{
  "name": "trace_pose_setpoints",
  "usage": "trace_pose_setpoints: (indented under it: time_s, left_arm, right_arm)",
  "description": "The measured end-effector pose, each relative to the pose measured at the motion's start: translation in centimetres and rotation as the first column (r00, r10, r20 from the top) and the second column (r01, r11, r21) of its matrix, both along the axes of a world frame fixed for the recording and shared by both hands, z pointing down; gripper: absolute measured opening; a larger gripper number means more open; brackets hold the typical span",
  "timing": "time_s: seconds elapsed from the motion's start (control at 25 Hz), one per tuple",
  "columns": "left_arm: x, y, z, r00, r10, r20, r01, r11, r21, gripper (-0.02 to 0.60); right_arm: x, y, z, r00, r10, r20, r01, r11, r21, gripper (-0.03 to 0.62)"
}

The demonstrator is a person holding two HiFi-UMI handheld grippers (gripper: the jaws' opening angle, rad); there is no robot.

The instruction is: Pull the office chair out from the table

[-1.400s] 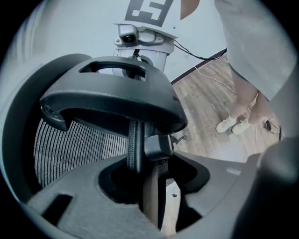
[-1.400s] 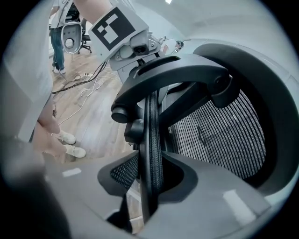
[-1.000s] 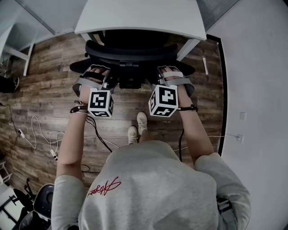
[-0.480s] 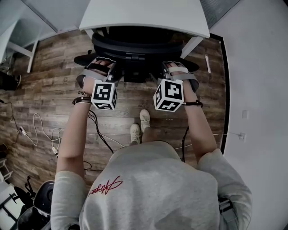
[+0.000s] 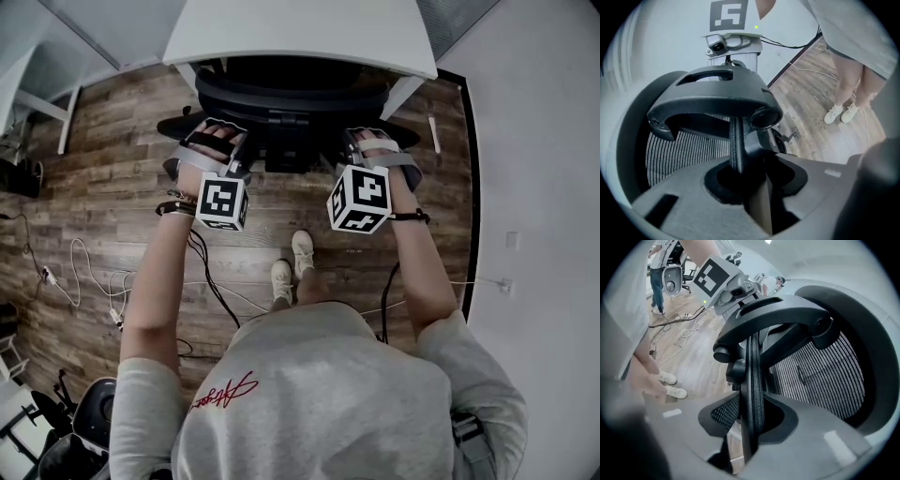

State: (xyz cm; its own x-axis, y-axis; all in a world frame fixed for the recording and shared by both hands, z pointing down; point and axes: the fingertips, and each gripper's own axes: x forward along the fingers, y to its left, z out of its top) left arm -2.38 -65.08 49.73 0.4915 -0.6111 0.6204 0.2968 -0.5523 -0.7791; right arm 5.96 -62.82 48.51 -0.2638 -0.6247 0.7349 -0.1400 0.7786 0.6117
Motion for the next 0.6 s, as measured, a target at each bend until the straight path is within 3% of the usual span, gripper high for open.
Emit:
trace_pose_setpoints:
  time_s: [0.6]
  left_arm:
    - [1.4, 0.5, -0.8, 0.999, 0.050, 0.007, -0.050, 0.998, 0.032, 0.121]
  right_arm:
    - [1.2, 0.4, -0.5, 1.000, -0.002, 0.000, 0.002, 1.000, -0.017, 0.109]
